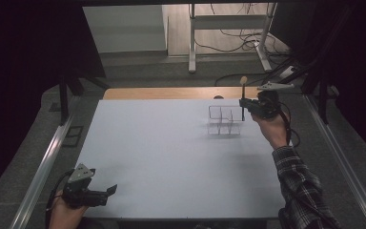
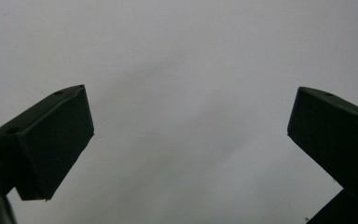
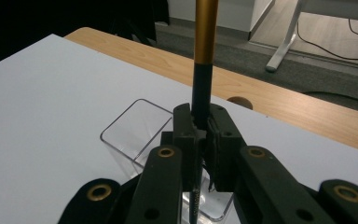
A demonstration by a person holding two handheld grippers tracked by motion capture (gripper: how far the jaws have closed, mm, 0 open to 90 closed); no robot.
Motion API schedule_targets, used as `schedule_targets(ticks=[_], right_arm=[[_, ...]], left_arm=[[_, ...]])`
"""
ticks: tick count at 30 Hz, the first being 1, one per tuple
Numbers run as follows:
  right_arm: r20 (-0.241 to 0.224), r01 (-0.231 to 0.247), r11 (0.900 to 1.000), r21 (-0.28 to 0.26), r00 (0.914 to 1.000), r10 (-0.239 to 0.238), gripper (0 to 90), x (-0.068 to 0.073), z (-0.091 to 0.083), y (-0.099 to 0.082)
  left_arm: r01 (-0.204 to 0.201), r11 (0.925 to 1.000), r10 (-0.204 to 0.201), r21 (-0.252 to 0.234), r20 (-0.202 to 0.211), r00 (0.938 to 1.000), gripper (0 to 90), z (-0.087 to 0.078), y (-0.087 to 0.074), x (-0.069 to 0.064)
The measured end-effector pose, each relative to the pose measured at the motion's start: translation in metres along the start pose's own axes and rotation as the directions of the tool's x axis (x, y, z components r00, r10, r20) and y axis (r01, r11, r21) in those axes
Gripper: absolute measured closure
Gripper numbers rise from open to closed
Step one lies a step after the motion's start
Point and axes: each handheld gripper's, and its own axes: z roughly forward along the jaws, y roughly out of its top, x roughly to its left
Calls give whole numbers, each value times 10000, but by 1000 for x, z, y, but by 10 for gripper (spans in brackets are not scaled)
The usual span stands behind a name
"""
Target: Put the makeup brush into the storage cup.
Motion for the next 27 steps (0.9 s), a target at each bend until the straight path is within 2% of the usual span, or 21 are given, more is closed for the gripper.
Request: schedule_targets(ticks=[13, 27], right_arm=[[235, -157, 9998, -138, 9996, 160, 838, -9, 12, 4], [499, -93, 9999, -144, 9987, 100, 838, -15, 21, 11]], left_arm=[[-70, 10000, 70, 13, -27, 10000, 7, 0, 0, -1], [-78, 10000, 78, 0, -56, 10000, 7, 0, 1, -1]])
